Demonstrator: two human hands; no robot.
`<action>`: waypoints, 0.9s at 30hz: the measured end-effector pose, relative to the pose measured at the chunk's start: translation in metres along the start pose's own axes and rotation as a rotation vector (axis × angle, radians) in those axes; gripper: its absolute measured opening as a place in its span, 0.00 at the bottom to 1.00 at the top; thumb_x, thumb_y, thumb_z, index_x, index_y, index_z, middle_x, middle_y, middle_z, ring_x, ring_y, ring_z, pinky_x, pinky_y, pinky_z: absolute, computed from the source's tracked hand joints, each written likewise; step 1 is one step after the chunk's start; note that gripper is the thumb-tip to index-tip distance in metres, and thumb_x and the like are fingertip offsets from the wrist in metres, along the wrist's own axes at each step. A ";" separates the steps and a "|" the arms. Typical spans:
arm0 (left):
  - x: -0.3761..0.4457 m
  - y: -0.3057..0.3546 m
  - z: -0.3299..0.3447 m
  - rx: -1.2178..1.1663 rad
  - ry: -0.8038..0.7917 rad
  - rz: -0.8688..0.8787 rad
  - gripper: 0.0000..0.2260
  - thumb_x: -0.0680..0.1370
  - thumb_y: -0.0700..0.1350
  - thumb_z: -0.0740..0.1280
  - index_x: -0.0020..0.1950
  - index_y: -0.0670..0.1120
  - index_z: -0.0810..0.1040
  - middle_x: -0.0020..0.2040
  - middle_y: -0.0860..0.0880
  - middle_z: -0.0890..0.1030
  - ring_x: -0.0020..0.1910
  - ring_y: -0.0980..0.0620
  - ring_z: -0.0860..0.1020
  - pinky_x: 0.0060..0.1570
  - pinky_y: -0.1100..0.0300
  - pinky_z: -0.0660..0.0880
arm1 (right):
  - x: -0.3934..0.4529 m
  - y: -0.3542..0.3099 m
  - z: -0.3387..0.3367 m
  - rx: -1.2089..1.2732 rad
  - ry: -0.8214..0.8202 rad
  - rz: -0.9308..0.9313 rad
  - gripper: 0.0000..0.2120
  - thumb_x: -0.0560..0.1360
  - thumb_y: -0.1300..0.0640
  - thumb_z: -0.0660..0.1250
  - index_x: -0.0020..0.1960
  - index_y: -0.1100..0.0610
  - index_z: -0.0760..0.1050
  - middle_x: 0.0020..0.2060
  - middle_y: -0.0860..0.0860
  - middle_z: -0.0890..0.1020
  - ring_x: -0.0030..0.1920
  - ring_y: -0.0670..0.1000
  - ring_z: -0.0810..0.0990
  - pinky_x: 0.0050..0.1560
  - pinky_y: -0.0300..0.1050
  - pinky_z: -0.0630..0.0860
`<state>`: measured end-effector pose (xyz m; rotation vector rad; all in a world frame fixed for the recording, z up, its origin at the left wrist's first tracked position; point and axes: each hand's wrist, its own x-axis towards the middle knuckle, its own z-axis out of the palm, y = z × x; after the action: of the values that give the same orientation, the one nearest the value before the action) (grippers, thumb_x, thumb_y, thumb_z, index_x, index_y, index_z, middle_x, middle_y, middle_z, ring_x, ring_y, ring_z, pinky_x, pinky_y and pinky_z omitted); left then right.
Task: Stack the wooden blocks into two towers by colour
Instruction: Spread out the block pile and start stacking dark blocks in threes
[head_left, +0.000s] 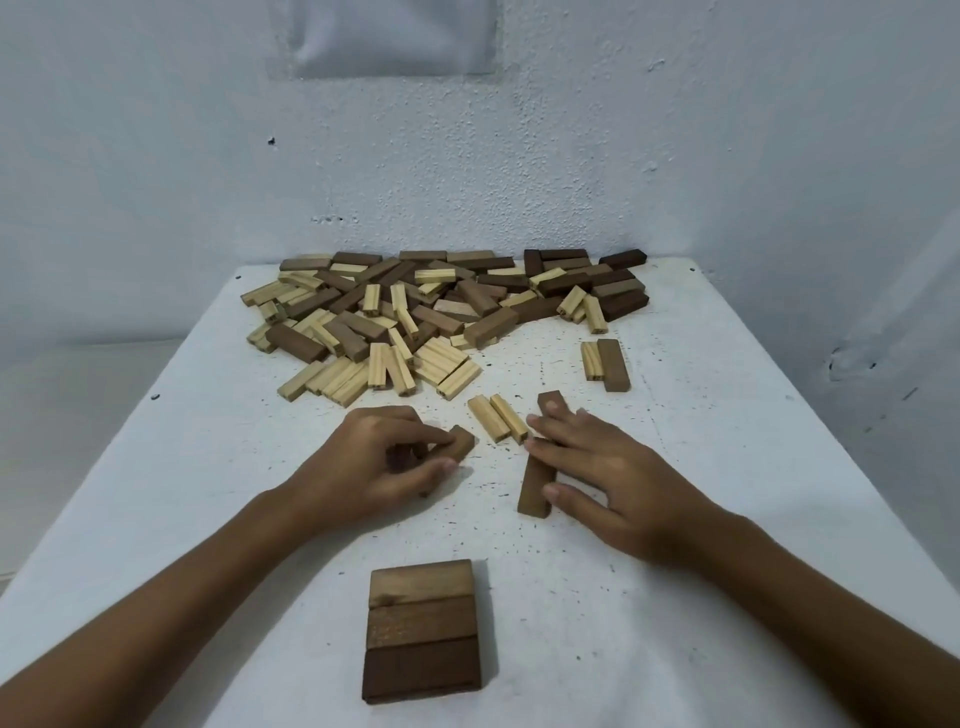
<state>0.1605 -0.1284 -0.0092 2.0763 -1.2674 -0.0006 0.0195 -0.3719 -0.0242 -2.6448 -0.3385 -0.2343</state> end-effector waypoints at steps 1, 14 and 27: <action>0.000 0.000 0.000 -0.005 -0.010 -0.008 0.17 0.74 0.57 0.67 0.56 0.48 0.84 0.40 0.55 0.81 0.37 0.56 0.78 0.33 0.62 0.73 | 0.006 -0.003 -0.001 -0.004 0.005 0.000 0.29 0.80 0.38 0.50 0.73 0.54 0.67 0.74 0.46 0.63 0.77 0.44 0.53 0.76 0.44 0.51; -0.004 0.003 -0.006 0.004 -0.137 -0.039 0.22 0.74 0.56 0.63 0.64 0.48 0.79 0.44 0.56 0.78 0.44 0.60 0.74 0.40 0.61 0.70 | 0.065 0.003 -0.012 -0.223 -0.251 0.059 0.34 0.78 0.33 0.38 0.79 0.49 0.52 0.78 0.46 0.47 0.78 0.44 0.42 0.76 0.44 0.38; 0.016 0.011 -0.004 0.012 -0.237 -0.102 0.31 0.63 0.67 0.71 0.61 0.52 0.81 0.65 0.59 0.75 0.65 0.58 0.70 0.62 0.53 0.69 | 0.008 0.000 -0.025 0.140 -0.178 0.269 0.46 0.63 0.28 0.68 0.76 0.43 0.60 0.75 0.32 0.49 0.72 0.31 0.48 0.71 0.42 0.57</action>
<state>0.1614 -0.1417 0.0048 2.1985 -1.2991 -0.2927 0.0245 -0.3820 0.0000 -2.5412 -0.0502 0.1087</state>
